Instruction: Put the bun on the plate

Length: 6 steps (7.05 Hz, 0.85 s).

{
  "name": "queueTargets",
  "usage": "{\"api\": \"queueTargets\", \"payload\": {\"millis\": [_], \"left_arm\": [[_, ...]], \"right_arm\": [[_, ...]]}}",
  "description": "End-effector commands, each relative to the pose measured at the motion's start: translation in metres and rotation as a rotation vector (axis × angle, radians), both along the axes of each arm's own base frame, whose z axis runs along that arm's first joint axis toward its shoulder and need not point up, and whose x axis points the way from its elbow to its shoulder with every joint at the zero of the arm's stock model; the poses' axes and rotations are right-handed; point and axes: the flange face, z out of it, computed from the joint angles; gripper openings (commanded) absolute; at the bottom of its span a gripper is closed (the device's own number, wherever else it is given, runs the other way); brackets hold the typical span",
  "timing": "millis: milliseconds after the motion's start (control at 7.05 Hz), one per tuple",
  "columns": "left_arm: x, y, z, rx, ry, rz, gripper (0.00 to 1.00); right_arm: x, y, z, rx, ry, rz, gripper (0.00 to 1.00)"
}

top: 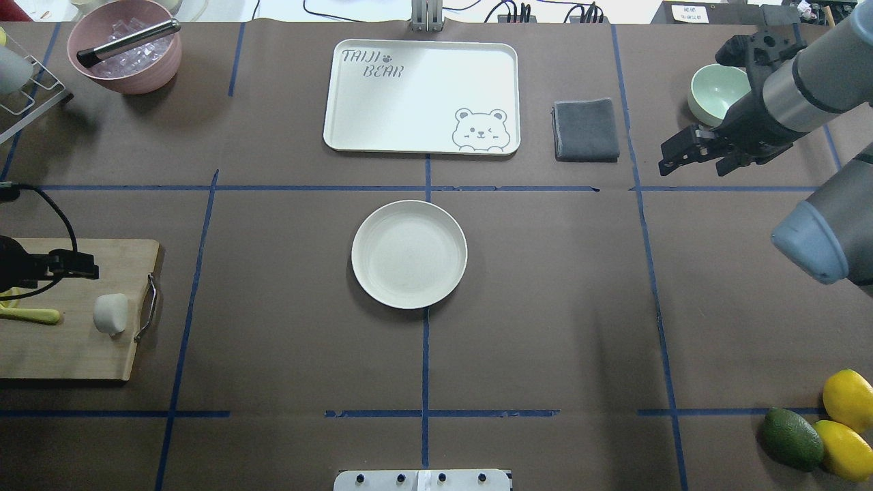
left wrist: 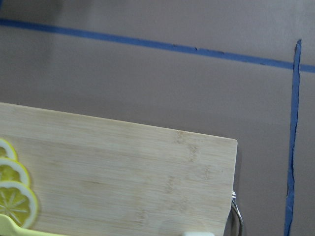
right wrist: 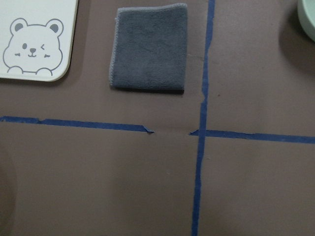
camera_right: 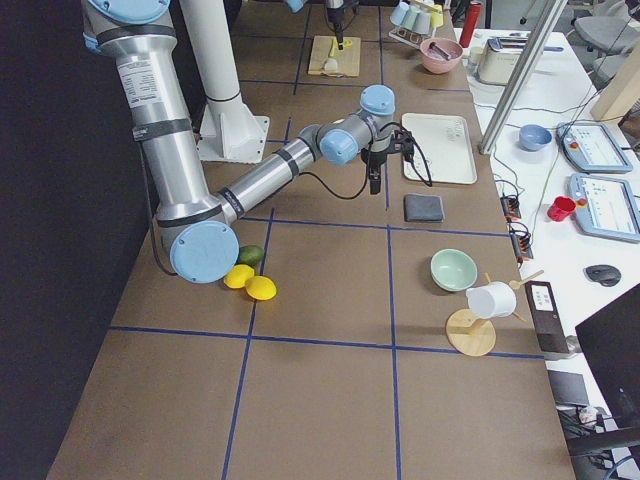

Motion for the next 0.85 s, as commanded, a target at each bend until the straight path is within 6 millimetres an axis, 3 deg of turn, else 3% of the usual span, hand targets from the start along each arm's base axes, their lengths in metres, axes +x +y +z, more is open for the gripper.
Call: {"api": "queueTargets", "payload": {"millis": [0, 425, 709], "left_arm": [[0.039, 0.022, 0.001, -0.009, -0.012, 0.001, 0.99], [0.061, 0.038, 0.006, -0.019, -0.004, 0.029, 0.98], [0.062, 0.037, 0.018, -0.025, -0.023, 0.035, 0.96]], "right_arm": [[0.038, 0.002, 0.035, 0.036, 0.026, -0.032, 1.0], [0.075, 0.008, 0.07, 0.053, 0.063, -0.038, 1.0], [0.091, 0.011, 0.08, 0.03, 0.042, -0.035, 1.0]]}}
